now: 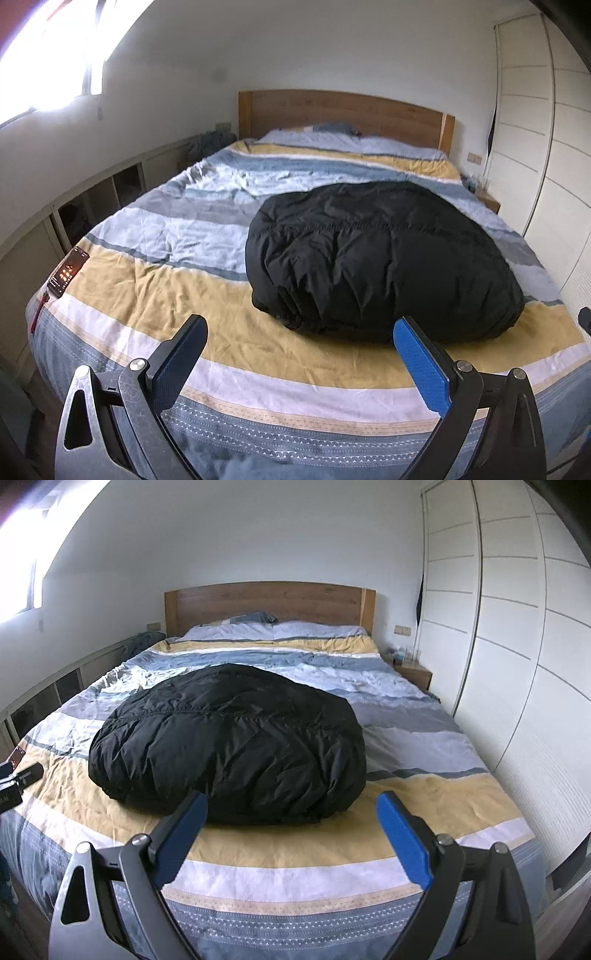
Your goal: Fold large clothes
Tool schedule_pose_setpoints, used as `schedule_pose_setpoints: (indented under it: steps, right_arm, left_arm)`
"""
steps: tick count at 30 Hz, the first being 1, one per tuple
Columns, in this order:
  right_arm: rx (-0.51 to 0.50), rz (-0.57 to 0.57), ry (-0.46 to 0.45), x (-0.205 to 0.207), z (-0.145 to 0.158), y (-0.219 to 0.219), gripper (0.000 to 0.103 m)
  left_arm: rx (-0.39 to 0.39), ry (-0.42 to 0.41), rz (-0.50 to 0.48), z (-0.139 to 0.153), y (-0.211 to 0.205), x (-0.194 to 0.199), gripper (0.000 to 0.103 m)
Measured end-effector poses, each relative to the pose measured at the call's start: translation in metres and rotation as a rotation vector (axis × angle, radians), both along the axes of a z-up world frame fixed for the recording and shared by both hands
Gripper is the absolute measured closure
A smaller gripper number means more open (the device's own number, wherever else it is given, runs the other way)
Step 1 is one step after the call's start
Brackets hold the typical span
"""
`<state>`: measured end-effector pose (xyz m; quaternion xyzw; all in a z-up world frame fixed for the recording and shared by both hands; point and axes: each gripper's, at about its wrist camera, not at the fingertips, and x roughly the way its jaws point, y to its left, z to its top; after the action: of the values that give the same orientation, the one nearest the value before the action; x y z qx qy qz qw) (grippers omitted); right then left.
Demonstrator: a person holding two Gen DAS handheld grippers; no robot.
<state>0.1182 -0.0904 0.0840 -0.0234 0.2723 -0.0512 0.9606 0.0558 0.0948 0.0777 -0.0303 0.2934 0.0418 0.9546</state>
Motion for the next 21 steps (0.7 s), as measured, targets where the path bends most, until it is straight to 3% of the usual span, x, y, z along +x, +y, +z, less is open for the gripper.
schedule_pose_setpoints:
  steps: [8, 21]
  right_arm:
    - [-0.009, 0.006, -0.018, -0.015, 0.004, 0.002, 0.01]
    - [-0.012, 0.013, -0.014, -0.011, -0.003, -0.005, 0.01]
  left_arm:
    - [0.047, -0.03, -0.001, 0.006, -0.016, -0.014, 0.002]
    - [0.004, 0.015, -0.041, -0.007, -0.026, -0.007, 0.002]
